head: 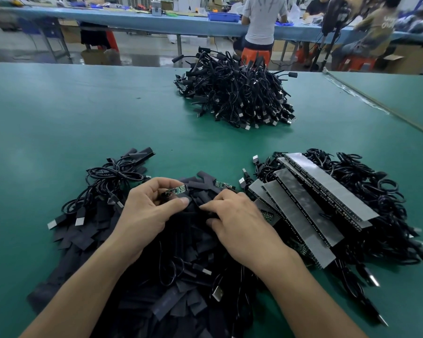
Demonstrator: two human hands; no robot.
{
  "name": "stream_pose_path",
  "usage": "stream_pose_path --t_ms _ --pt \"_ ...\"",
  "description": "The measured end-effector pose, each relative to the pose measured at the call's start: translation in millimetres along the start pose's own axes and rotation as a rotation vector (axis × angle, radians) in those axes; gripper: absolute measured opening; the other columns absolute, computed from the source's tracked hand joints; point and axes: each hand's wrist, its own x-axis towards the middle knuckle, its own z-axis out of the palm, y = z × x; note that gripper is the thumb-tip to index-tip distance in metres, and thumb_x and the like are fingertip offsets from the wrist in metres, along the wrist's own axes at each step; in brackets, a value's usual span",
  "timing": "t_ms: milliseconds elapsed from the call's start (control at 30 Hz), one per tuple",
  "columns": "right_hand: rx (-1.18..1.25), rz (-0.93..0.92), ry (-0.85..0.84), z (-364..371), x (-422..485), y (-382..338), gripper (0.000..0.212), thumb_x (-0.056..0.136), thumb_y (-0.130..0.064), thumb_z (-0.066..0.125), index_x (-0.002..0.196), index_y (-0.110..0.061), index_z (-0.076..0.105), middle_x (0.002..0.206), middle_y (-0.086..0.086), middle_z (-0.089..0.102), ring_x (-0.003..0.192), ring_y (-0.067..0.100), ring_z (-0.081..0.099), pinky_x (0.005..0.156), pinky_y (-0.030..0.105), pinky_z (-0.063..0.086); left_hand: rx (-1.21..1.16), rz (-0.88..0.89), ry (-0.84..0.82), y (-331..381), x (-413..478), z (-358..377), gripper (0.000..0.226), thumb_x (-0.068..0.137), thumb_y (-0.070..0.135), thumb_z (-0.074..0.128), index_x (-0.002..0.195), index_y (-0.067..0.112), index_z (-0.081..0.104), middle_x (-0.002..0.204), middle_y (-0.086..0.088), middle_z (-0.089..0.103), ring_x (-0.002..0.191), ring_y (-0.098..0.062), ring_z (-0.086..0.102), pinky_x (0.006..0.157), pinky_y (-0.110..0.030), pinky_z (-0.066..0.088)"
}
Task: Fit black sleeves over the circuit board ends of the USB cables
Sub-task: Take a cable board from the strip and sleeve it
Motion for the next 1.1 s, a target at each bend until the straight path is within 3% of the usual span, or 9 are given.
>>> stream_pose_path --t_ms 233,367,467,567,633,767,833,933,1100 --pt "-0.037 0.029 0.008 -4 -5 -3 0.039 0.100 -0.027 0.050 0.138 -0.031 0.051 0.132 -0.001 0.049 0.124 0.024 0.038 0.106 0.038 0.037 0.013 -0.003 0.000 0 1 0 0.020 0.082 -0.002 0.074 0.098 0.010 0.069 0.070 0.001 0.063 0.044 0.002 0.049 0.042 -0.007 0.037" --pt "-0.013 0.037 0.050 -9 -8 -5 0.045 0.095 -0.011 0.051 0.130 -0.039 0.059 0.122 -0.003 0.064 0.118 0.023 0.051 0.096 0.036 0.046 0.023 -0.003 -0.004 -1 1 0 0.023 0.081 -0.002 0.076 0.098 0.011 0.069 0.072 -0.001 0.062 0.046 0.002 0.049 0.043 -0.006 0.036" --pt "0.018 0.053 0.102 -11 -8 -8 0.038 0.092 -0.016 0.056 0.122 -0.037 0.064 0.117 -0.004 0.068 0.114 0.023 0.056 0.092 0.038 0.050 0.033 -0.005 -0.021 -1 0 -1 0.025 0.079 0.000 0.078 0.099 0.013 0.070 0.074 -0.003 0.062 0.052 -0.001 0.052 0.045 -0.007 0.038" --pt "0.052 0.048 0.224 -12 -6 -11 0.028 0.091 -0.024 0.063 0.117 -0.035 0.067 0.112 -0.006 0.071 0.107 0.021 0.061 0.088 0.035 0.051 0.027 -0.009 -0.028 -1 0 -3 0.026 0.078 0.003 0.079 0.099 0.015 0.070 0.082 -0.013 0.067 0.071 -0.015 0.062 0.065 -0.027 0.056" --pt "0.068 0.005 0.315 -13 -5 -10 0.027 0.090 -0.026 0.065 0.116 -0.034 0.068 0.108 -0.009 0.072 0.103 0.019 0.063 0.087 0.035 0.051 0.005 -0.020 -0.034 0 -1 -2 0.026 0.076 0.008 0.081 0.099 0.016 0.071 0.093 -0.023 0.069 0.081 -0.026 0.065 0.081 -0.045 0.057" --pt "0.268 -0.107 0.341 -9 -3 -11 0.029 0.085 -0.019 0.069 0.111 -0.032 0.069 0.099 -0.010 0.071 0.092 0.013 0.065 0.081 0.039 0.055 -0.023 0.022 -0.092 5 -5 0 0.036 0.065 0.026 0.082 0.097 0.016 0.072 0.095 -0.020 0.073 0.079 -0.021 0.068 0.071 -0.029 0.057" --pt "0.399 -0.138 0.332 -7 -2 -12 0.031 0.082 -0.016 0.074 0.107 -0.033 0.068 0.085 -0.017 0.069 0.081 0.004 0.065 0.074 0.033 0.057 -0.032 0.048 -0.122 6 -6 0 0.038 0.065 0.027 0.081 0.099 0.013 0.072 0.093 -0.021 0.072 0.077 -0.018 0.066 0.069 -0.023 0.056" --pt "0.498 -0.144 0.323 -5 -1 -12 0.034 0.077 -0.016 0.080 0.101 -0.035 0.066 0.068 -0.022 0.063 0.068 -0.001 0.063 0.067 0.023 0.056 -0.078 0.068 -0.172 6 -7 0 0.033 0.065 0.024 0.081 0.095 0.012 0.073 0.080 -0.019 0.067 0.071 -0.017 0.061 0.064 -0.020 0.054" --pt "0.536 -0.128 0.278 -4 0 -10 0.035 0.075 -0.013 0.080 0.098 -0.035 0.065 0.068 -0.015 0.066 0.061 0.001 0.060 0.061 0.016 0.050 -0.075 0.048 -0.198 6 -7 -1 0.026 0.064 0.020 0.082 0.087 0.014 0.072 0.079 -0.012 0.072 0.072 -0.019 0.067 0.068 -0.026 0.058"
